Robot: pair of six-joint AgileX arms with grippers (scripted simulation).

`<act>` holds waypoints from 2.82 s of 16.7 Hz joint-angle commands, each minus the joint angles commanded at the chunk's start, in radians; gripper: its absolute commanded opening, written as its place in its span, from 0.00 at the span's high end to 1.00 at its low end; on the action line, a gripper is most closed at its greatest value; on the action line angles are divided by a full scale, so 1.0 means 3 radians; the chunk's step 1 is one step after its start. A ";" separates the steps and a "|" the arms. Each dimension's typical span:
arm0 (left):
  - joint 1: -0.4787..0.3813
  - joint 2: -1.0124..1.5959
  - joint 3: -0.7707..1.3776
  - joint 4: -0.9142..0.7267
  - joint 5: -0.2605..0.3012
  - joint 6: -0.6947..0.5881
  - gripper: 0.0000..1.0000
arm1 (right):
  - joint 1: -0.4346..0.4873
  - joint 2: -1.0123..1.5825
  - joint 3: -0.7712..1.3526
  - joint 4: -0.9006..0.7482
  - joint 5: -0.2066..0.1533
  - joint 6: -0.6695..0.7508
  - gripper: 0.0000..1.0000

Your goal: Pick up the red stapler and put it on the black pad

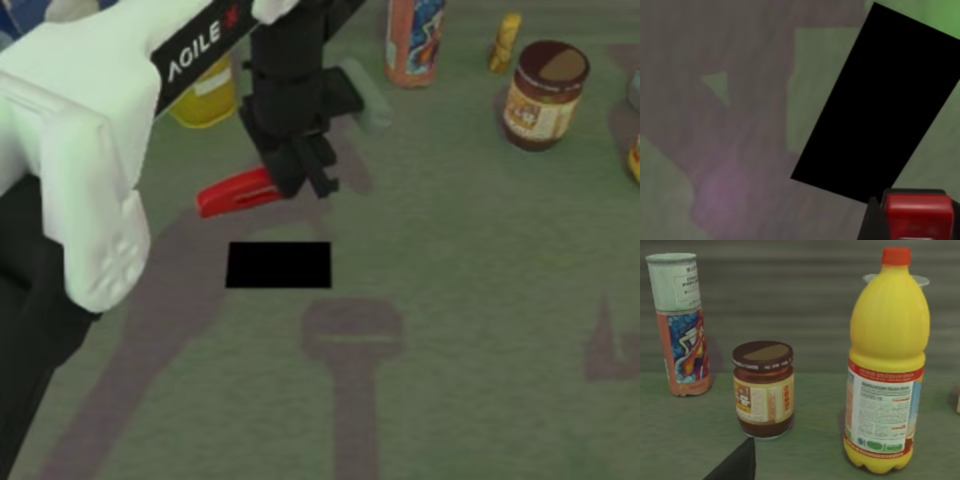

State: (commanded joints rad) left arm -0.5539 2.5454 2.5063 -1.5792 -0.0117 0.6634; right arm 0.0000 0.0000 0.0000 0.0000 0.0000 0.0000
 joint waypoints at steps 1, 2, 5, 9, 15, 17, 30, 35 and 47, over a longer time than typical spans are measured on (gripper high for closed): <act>-0.0075 0.0063 0.0138 -0.0055 -0.0003 0.0228 1.00 | 0.0000 0.0000 0.0000 0.0000 0.0000 0.0000 0.00; -0.0141 0.0114 0.0260 -0.0101 -0.0007 0.0422 1.00 | 0.0000 0.0000 0.0000 0.0000 0.0000 0.0000 0.00; -0.0277 0.0206 0.0509 -0.0185 -0.0018 0.0793 1.00 | 0.0000 0.0000 0.0000 0.0000 0.0000 0.0000 0.00; -0.0303 0.0220 0.0556 -0.0198 -0.0021 0.0859 1.00 | 0.0000 0.0000 0.0000 0.0000 0.0000 0.0000 0.00; -0.0271 0.0135 0.0306 0.0032 -0.0025 0.0879 1.00 | 0.0000 0.0000 0.0000 0.0000 0.0000 0.0000 0.00; -0.0246 0.0062 -0.0022 0.0287 -0.0026 0.0899 1.00 | 0.0000 0.0000 0.0000 0.0000 0.0000 0.0000 0.00; -0.0142 -0.0235 -0.1580 0.1487 -0.0027 0.1016 1.00 | 0.0000 0.0000 0.0000 0.0000 0.0000 0.0000 0.00; -0.0142 -0.0235 -0.1580 0.1487 -0.0027 0.1016 0.62 | 0.0000 0.0000 0.0000 0.0000 0.0000 0.0000 0.00; -0.0142 -0.0235 -0.1580 0.1487 -0.0027 0.1016 0.00 | 0.0000 0.0000 0.0000 0.0000 0.0000 0.0000 0.00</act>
State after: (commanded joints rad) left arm -0.5966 2.4748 2.0321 -1.1330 -0.0199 0.9680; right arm 0.0000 0.0000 0.0000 0.0000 0.0000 0.0000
